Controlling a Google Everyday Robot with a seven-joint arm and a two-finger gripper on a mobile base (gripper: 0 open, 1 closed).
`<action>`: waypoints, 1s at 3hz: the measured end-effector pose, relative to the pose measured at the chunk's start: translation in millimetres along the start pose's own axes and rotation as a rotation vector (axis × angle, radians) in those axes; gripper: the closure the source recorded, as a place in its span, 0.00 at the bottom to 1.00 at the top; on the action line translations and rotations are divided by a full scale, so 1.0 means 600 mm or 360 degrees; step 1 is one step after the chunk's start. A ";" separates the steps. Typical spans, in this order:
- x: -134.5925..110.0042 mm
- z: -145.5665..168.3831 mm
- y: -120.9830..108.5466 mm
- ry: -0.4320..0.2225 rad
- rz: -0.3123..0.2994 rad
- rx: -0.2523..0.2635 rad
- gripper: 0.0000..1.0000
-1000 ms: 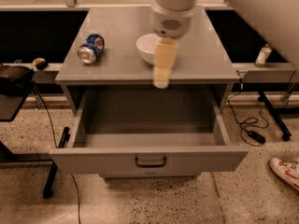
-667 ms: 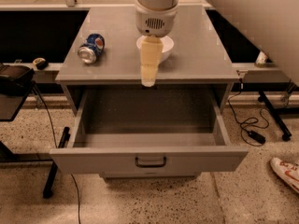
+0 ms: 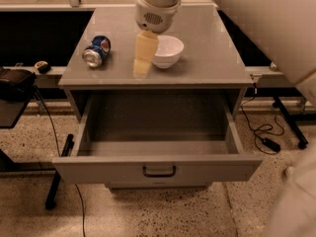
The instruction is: Place pepsi can into top drawer
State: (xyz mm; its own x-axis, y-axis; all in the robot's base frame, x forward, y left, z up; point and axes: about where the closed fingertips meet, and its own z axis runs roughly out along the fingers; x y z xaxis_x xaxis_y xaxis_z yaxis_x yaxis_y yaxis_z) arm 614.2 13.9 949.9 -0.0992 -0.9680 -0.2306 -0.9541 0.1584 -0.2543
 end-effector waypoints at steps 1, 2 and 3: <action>-0.059 0.020 -0.094 -0.0152 0.0313 0.0130 0.00; -0.095 0.047 -0.178 -0.0160 0.0635 0.0223 0.00; -0.119 0.109 -0.216 -0.0132 0.0969 0.0156 0.00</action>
Offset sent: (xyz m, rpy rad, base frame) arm 0.1835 0.0595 0.0243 0.3400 0.0234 -1.0193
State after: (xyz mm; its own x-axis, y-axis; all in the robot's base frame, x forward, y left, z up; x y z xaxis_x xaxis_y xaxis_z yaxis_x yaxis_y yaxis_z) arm 763.4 75.2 937.7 -0.5913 -0.6808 -0.4323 -0.7025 0.6981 -0.1384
